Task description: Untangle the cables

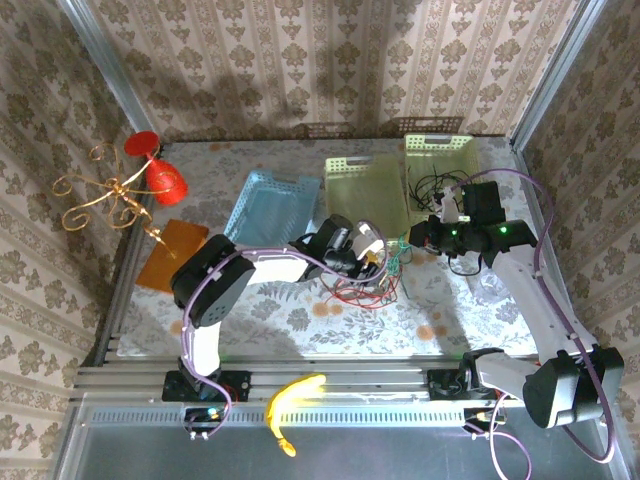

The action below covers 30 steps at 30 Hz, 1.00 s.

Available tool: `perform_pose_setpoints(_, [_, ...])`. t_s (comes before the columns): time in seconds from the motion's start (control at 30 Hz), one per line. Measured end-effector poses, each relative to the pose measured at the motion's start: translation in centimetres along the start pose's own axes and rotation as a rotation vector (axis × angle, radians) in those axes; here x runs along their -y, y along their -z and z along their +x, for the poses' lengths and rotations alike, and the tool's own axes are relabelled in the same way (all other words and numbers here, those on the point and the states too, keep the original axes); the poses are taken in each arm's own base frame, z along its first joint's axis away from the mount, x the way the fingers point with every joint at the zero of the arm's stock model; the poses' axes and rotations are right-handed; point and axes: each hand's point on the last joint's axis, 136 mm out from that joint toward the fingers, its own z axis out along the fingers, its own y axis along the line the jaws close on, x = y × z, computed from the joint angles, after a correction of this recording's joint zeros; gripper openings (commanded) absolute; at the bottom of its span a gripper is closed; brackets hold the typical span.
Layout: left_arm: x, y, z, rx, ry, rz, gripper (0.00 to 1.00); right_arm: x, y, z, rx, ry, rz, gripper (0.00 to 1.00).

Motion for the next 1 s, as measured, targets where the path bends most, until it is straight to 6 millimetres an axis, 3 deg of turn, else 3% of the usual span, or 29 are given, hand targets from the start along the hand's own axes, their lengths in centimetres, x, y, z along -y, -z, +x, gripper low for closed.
perform_pose_setpoints(0.17, [0.3,-0.6,-1.3,0.028,-0.006,0.016,0.46,0.0,0.0,0.2,-0.002,0.0,-0.004,0.0])
perform_pose_setpoints(0.33, [0.6,-1.1,-2.9,0.062,-0.02,0.03,0.13,0.3,-0.1,0.6,-0.007,-0.005,-0.001,0.0])
perform_pose_setpoints(0.47, [0.2,-1.7,-2.7,0.058,-0.014,0.026,0.02,0.3,-0.1,0.6,-0.008,-0.006,0.001,0.0])
perform_pose_setpoints(0.8, [-0.3,-1.8,-2.5,0.066,-0.019,-0.012,0.0,0.9,0.4,0.6,0.007,-0.012,0.036,0.0])
perform_pose_setpoints(1.0, [0.4,-1.0,-3.0,0.11,-0.047,-0.017,0.0,3.5,3.0,-0.7,0.128,-0.065,0.16,0.0])
